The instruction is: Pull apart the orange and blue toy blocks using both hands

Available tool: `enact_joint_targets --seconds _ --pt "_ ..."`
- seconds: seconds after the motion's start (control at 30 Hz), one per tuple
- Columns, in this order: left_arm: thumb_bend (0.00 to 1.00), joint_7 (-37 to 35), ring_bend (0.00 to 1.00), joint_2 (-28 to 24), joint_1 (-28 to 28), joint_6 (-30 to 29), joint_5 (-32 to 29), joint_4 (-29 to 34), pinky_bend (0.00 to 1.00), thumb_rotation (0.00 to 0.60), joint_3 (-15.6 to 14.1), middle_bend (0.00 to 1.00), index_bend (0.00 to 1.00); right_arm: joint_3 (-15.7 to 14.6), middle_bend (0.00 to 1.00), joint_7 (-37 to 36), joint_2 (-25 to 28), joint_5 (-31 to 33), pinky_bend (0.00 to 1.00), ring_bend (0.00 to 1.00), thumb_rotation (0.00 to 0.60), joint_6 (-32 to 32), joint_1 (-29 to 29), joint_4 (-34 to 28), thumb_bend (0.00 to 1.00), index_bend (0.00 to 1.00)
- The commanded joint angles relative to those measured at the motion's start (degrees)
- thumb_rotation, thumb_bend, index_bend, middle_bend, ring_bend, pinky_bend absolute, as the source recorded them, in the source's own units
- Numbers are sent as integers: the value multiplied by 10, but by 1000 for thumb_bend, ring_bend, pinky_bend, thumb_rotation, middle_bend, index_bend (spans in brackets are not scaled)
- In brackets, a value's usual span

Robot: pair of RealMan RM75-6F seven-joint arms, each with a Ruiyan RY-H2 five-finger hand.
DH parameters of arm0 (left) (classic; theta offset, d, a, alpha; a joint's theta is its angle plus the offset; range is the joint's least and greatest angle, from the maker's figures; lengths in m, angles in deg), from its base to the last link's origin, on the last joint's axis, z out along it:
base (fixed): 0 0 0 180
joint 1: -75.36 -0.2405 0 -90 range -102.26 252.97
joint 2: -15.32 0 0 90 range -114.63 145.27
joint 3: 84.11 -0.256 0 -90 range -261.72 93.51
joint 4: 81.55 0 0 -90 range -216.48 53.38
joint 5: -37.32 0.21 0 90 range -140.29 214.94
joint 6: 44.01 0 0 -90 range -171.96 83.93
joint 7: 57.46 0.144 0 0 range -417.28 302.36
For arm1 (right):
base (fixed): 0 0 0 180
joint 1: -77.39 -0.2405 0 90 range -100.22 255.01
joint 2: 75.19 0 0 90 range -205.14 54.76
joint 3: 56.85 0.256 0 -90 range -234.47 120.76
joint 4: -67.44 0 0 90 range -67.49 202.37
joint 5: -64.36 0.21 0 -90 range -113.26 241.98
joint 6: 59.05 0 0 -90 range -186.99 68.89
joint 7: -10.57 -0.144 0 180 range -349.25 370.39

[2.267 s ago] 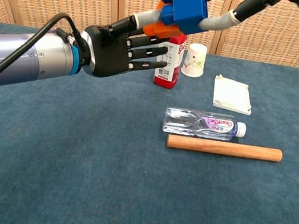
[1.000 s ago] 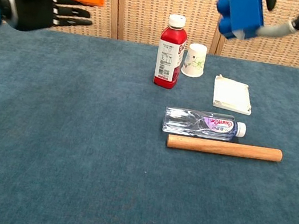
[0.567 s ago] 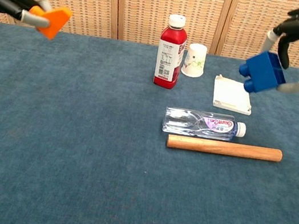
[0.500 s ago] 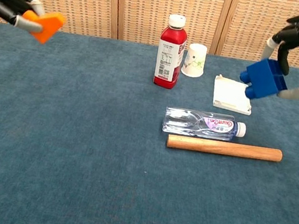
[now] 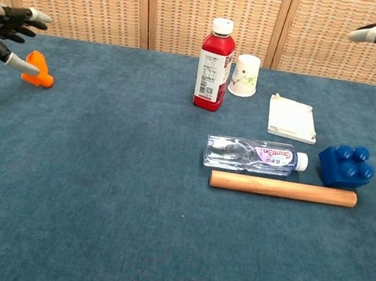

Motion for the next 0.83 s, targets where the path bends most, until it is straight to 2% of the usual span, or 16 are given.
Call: enact_joint_targets --seconds 0.03,0.2,0.4,0.53,0.63,0.83 --pt "27 -1 0 -19 -26 -58 29 19 0 600 -5 0 0 -6 0 -27 18 -3 0 0 600 45 34 0 0 9" --pt "9 43 0 -63 -82 -162 57 85 0 600 -22 0 0 -15 0 -50 35 14 0 0 600 98 89 7 0 0" --pt "6 147 0 -131 -146 -254 73 195 0 600 -49 0 0 -23 0 -108 53 35 0 0 600 145 151 -5 0 0" --pt "4 202 0 -159 -188 -307 75 261 0 600 -67 0 0 -25 0 -97 60 38 0 0 600 186 185 -24 0 0" --pt "3 231 0 -174 -227 -355 93 314 0 600 -92 0 0 -35 0 -60 76 36 0 0 600 218 218 -71 0 0" --pt "4 245 0 -178 -264 -392 137 347 0 600 -128 0 0 -46 0 -5 90 31 0 0 600 230 247 -124 0 0"
